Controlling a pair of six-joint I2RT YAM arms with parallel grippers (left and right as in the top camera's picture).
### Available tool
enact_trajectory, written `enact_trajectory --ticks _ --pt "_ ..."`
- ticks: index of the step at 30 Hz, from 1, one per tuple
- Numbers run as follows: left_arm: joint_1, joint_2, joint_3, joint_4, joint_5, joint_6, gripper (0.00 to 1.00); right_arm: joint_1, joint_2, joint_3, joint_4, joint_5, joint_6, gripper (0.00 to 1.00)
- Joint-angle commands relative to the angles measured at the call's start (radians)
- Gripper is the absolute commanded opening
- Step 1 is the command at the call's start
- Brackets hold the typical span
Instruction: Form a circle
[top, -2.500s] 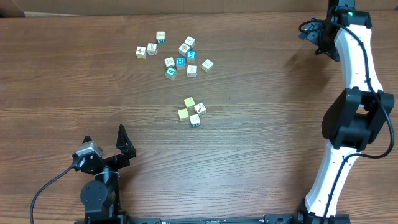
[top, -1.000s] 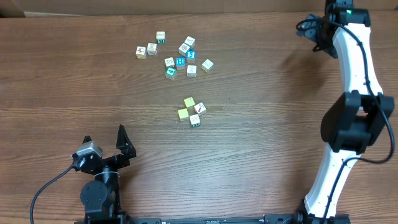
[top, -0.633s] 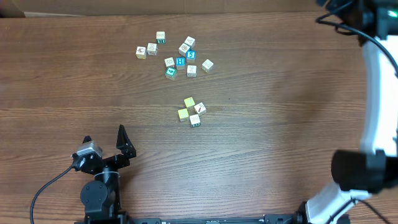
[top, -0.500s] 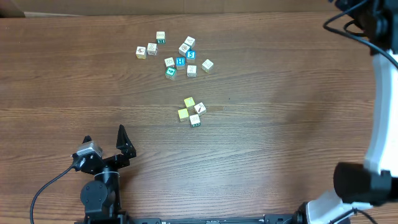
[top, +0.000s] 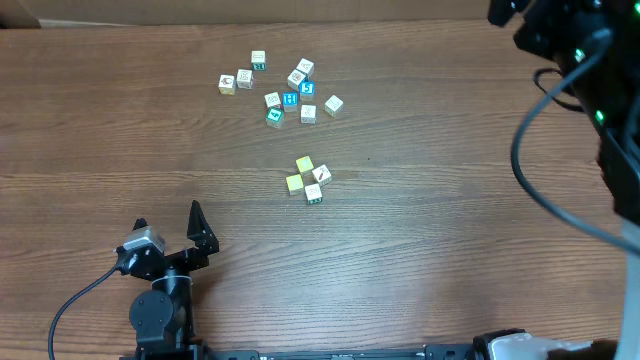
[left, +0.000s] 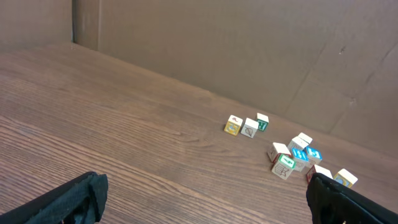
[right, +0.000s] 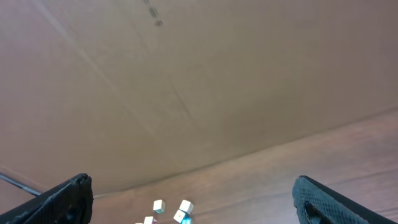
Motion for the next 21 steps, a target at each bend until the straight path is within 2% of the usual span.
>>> enact_trajectory --ticks 1,5,11,14,17,21 --pt "-0.006 -0.012 -0.003 0.0 0.009 0.019 0.99 0.002 -0.053 0.011 -0.064 0.045 -0.044 1.0" --pt "-0.006 -0.012 -0.003 0.0 0.009 0.019 1.0 0.002 -0.111 -0.005 -0.156 0.059 -0.05 1.0" --pt "-0.006 -0.012 -0.003 0.0 0.009 0.019 1.0 0.002 -0.209 -0.116 -0.158 0.072 -0.06 1.0" --pt "-0.006 -0.012 -0.003 0.0 0.009 0.019 1.0 0.002 -0.267 -0.237 -0.13 0.071 -0.071 1.0" --pt "-0.006 -0.012 -0.003 0.0 0.009 0.019 1.0 0.002 -0.337 -0.409 -0.004 0.034 -0.121 1.0" --pt "-0.006 -0.012 -0.003 0.0 0.008 0.019 0.99 0.002 -0.432 -0.655 0.373 -0.111 -0.269 1.0"
